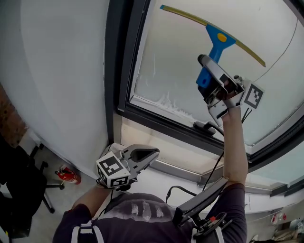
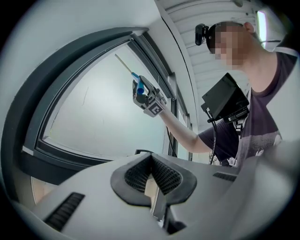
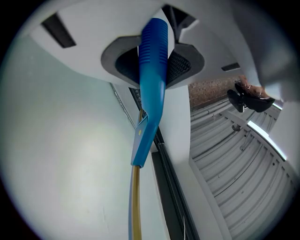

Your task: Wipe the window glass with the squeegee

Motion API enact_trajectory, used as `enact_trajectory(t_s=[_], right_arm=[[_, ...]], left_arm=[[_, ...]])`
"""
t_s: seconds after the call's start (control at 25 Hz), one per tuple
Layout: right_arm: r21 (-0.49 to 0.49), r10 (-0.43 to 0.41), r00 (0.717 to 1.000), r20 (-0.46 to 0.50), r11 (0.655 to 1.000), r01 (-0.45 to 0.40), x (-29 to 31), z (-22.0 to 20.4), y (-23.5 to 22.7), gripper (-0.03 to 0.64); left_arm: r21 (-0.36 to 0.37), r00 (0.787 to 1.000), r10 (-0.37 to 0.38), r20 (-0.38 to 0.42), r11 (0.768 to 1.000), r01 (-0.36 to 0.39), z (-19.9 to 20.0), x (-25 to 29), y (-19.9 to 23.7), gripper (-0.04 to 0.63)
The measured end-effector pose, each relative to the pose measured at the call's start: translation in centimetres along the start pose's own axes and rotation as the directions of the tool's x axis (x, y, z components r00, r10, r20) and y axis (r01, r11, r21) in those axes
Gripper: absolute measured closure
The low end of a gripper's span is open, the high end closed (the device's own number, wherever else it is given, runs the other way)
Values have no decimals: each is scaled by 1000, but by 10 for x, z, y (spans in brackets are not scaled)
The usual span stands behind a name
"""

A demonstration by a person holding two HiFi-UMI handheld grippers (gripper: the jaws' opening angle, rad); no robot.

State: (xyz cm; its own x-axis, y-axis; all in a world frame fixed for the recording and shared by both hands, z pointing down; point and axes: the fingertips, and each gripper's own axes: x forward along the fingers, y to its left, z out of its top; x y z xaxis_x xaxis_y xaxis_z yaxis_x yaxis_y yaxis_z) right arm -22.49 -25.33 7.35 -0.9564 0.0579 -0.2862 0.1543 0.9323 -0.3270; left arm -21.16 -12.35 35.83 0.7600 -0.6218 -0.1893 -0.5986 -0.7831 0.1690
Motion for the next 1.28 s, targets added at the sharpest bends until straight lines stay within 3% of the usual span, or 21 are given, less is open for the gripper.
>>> enact_trajectory(t_s=[0.32, 0.68, 1.28], right_arm=[[-70, -49, 998, -37, 996, 46, 45, 48, -12, 488], [-78, -42, 997, 72, 996, 48, 58, 100, -14, 488], [-100, -15, 1000, -7, 995, 14, 64, 101, -18, 488]], left_arm=[[-1, 1000, -15, 4, 1000, 15, 4, -22, 6, 588], [-37, 1000, -19, 6, 999, 19, 20, -33, 16, 588], [-27, 1000, -5, 4, 1000, 5, 2, -14, 24, 588]])
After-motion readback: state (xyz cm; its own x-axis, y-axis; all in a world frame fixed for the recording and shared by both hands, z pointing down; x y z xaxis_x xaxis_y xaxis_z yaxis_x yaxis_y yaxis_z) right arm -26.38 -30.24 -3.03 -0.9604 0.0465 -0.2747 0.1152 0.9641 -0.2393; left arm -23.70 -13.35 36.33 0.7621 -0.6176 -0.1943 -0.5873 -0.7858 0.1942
